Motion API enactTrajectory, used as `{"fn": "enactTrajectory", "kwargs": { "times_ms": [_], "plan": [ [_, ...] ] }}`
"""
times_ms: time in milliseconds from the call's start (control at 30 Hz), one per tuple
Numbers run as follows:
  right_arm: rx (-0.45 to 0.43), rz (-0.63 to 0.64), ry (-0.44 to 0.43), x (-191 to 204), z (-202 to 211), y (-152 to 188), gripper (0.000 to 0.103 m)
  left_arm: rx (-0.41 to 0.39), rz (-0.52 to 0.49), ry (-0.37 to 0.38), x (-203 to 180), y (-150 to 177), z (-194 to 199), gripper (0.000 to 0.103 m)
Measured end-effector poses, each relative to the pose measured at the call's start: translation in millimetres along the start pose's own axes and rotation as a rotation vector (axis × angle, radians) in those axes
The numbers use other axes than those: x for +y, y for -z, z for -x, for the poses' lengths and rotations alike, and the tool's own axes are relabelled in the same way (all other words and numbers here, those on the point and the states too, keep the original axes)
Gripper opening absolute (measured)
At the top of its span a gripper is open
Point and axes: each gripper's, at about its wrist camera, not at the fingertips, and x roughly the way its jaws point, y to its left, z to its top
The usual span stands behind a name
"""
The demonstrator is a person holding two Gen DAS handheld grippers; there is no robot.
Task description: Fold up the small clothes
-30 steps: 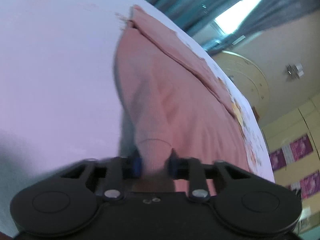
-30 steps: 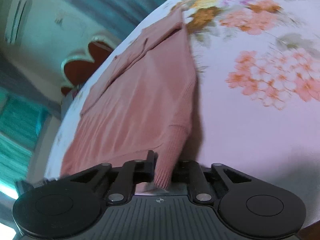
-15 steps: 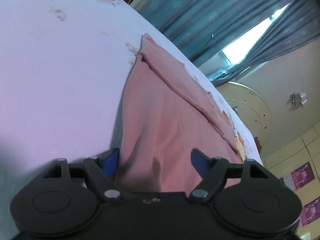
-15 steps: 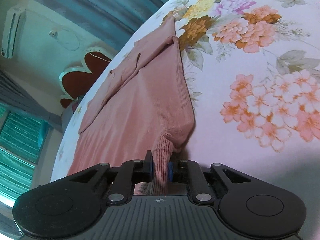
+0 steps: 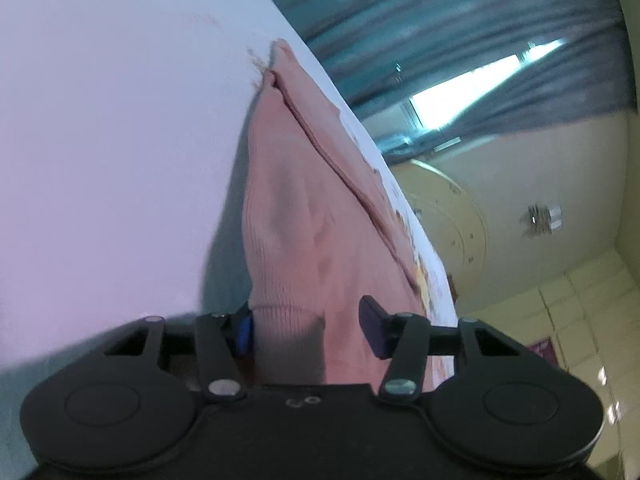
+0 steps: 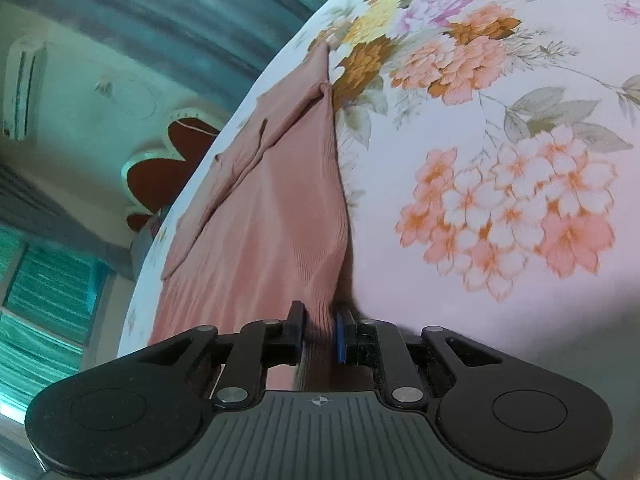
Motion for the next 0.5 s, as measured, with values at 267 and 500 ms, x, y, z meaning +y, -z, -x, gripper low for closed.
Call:
{"fn": "enactTrajectory", "kwargs": {
  "times_ms": [267, 500],
  "plan": [
    [0.046, 0.055, -0.029, 5, 5, 15, 0.014, 0.029, -0.036, -0.032, -11, 9, -4, 0.038],
    [0.077, 0.149, 0.006, 14, -2, 13, 0.009, 0.023, -0.141, -0.266, -28, 10, -11, 0.006]
  ]
}}
